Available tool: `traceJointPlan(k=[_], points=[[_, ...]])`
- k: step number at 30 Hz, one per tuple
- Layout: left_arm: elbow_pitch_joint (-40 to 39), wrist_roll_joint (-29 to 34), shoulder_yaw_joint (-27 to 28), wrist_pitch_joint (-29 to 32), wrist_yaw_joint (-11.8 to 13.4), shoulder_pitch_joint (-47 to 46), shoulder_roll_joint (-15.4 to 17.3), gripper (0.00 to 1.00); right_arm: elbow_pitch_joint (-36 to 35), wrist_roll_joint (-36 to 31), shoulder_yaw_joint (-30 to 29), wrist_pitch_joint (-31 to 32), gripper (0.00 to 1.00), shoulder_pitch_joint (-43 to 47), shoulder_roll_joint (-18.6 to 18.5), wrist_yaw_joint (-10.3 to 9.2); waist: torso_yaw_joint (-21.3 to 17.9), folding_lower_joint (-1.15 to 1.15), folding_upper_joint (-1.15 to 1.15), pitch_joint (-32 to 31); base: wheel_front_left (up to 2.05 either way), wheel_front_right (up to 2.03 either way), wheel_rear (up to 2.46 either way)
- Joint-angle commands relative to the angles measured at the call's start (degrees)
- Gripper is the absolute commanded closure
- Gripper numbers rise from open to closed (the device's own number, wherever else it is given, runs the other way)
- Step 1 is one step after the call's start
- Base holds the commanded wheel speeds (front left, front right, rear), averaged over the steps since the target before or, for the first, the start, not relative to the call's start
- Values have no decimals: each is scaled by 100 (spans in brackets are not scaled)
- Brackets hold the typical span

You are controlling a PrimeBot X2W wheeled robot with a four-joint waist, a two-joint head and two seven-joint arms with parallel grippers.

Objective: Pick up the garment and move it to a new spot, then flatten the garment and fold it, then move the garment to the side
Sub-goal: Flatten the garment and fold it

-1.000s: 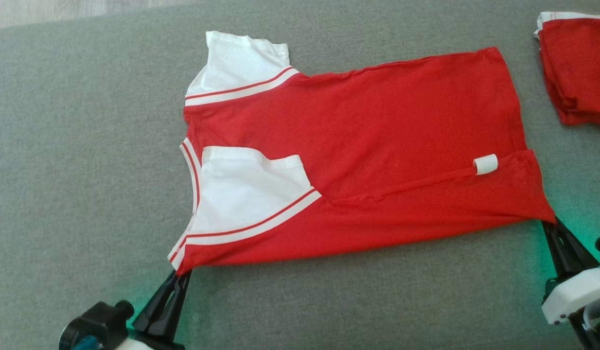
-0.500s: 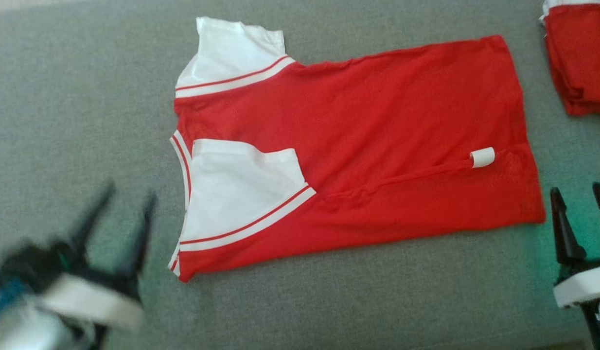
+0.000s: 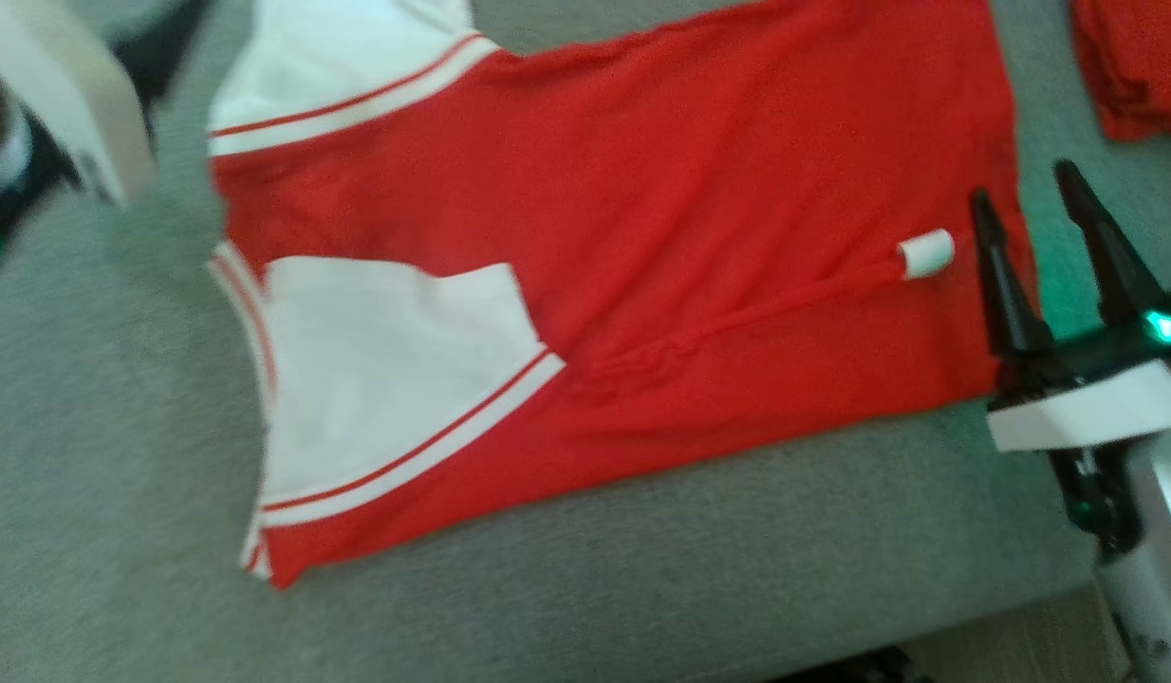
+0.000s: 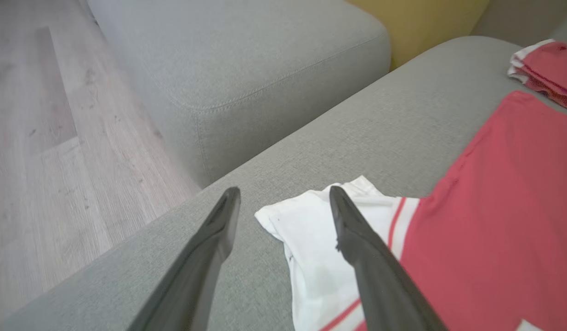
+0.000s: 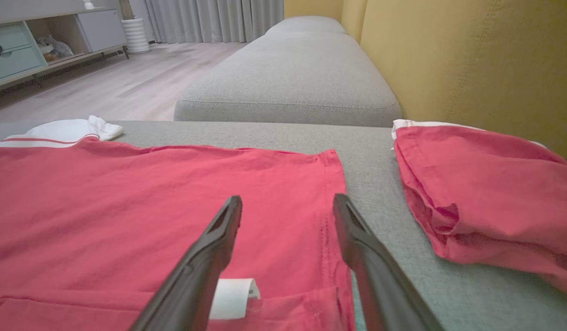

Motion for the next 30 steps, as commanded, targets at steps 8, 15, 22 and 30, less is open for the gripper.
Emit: traceJointPlan(k=[8, 15, 22, 30], points=[[1179, -40, 31, 1415, -171, -1267, 354, 0, 340, 337, 536, -245, 0, -334, 161, 39, -927, -1, 0, 645, 0, 0, 0], [1450, -165, -91, 2057, -206, -1352, 610, 0, 356, 354, 444, -257, 0, -335, 300, 39, -1105, -1, 0, 731, 0, 0, 0], [1266, -305, 21, 2073, -197, -1407, 710, 0, 344, 293, 370, -258, 0, -313, 336, 39, -1068, -1, 0, 701, 0, 0, 0], [931, -535, -45, 2598, -53, -1253, 874, 0, 293, 268, 322, -258, 0, -307, 371, 39, -1052, -1, 0, 708, 0, 0, 0]])
